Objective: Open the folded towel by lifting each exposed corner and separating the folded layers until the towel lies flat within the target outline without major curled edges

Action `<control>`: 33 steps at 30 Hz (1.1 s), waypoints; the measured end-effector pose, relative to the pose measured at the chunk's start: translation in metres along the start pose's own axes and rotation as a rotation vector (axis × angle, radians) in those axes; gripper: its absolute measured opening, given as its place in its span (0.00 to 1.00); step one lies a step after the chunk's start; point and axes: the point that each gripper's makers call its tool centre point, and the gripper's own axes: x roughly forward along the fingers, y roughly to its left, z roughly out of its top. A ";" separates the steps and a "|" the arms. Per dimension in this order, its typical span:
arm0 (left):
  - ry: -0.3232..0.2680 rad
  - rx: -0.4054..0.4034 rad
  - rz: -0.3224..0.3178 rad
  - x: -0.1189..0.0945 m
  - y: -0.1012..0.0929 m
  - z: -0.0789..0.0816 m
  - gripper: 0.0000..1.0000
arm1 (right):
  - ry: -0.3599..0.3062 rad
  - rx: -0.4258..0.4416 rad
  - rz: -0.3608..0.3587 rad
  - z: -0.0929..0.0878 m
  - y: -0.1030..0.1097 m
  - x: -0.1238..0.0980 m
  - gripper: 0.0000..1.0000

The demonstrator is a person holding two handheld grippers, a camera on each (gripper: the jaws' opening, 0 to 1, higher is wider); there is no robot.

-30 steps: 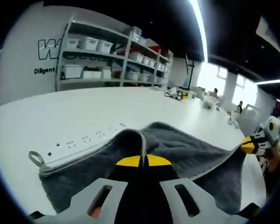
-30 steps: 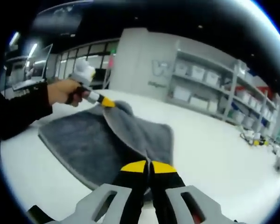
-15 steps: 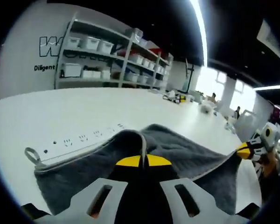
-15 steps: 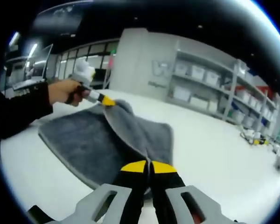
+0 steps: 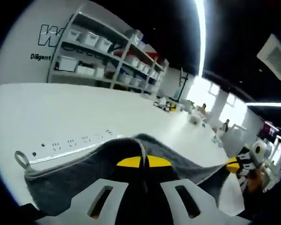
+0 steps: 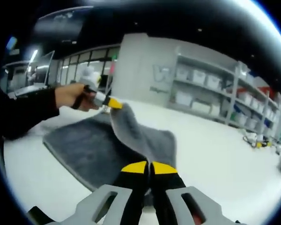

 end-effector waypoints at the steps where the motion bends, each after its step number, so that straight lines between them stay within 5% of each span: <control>1: -0.004 0.009 0.011 -0.001 0.002 0.005 0.01 | -0.007 0.002 0.002 0.003 0.001 -0.001 0.00; 16: 0.106 0.041 0.117 0.009 0.008 0.030 0.01 | -0.102 -0.028 0.017 0.028 0.011 -0.014 0.00; 19: 0.128 -0.002 0.132 0.009 0.011 0.036 0.01 | -0.119 -0.028 0.039 0.037 0.022 -0.011 0.00; 24: 0.197 -0.007 0.135 0.012 0.014 0.038 0.01 | -0.067 -0.097 -0.007 0.039 0.027 -0.005 0.00; 27: 0.226 -0.001 0.151 0.012 0.016 0.035 0.01 | -0.092 -0.026 0.064 0.049 0.033 -0.003 0.00; 33: 0.246 0.047 0.213 0.005 0.029 0.040 0.01 | -0.119 -0.062 0.078 0.060 0.043 -0.005 0.00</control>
